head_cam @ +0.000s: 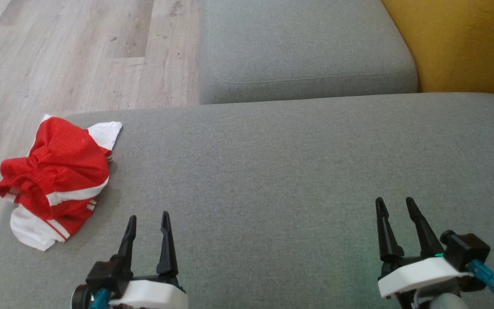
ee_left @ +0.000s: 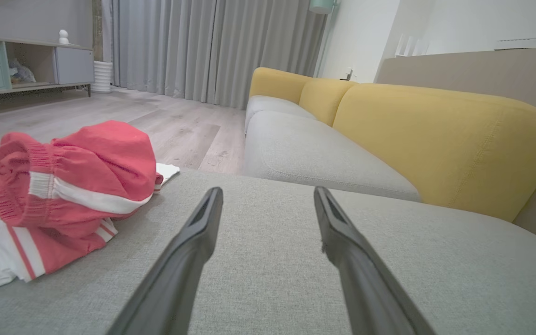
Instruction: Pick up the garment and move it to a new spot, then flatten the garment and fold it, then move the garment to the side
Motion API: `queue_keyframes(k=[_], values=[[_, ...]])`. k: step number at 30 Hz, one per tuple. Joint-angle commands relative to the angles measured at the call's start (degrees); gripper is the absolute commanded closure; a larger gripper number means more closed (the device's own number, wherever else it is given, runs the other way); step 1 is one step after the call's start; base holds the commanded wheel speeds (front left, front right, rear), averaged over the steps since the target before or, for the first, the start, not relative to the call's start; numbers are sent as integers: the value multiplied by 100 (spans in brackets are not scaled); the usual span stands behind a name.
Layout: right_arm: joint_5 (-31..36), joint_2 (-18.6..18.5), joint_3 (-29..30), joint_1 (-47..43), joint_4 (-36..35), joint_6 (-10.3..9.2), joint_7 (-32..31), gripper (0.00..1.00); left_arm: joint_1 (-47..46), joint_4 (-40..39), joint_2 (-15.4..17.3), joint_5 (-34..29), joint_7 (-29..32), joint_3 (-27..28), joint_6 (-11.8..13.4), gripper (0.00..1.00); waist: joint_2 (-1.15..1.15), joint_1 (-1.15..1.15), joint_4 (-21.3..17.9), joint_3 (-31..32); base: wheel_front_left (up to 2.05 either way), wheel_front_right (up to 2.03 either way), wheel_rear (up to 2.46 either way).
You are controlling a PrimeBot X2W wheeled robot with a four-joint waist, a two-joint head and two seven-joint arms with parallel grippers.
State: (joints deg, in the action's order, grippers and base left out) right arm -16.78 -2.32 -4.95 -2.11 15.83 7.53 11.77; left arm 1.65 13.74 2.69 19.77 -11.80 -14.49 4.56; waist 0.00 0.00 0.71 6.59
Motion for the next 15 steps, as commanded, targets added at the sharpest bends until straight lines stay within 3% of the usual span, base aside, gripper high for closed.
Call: queue_keyframes(k=[1, 15], values=[[211, -50, -109, 103, -214, -4, 105, 0, -159, -175, 16, -185, -100, 110, 49, 0, 0, 0, -3, 7, 0, 0, 0], [1176, -55, 25, 59, -69, -4, 323, 0, -241, -15, 19, -990, -319, 78, 44, 0, 0, 0, -59, 48, 0, 0, 0]])
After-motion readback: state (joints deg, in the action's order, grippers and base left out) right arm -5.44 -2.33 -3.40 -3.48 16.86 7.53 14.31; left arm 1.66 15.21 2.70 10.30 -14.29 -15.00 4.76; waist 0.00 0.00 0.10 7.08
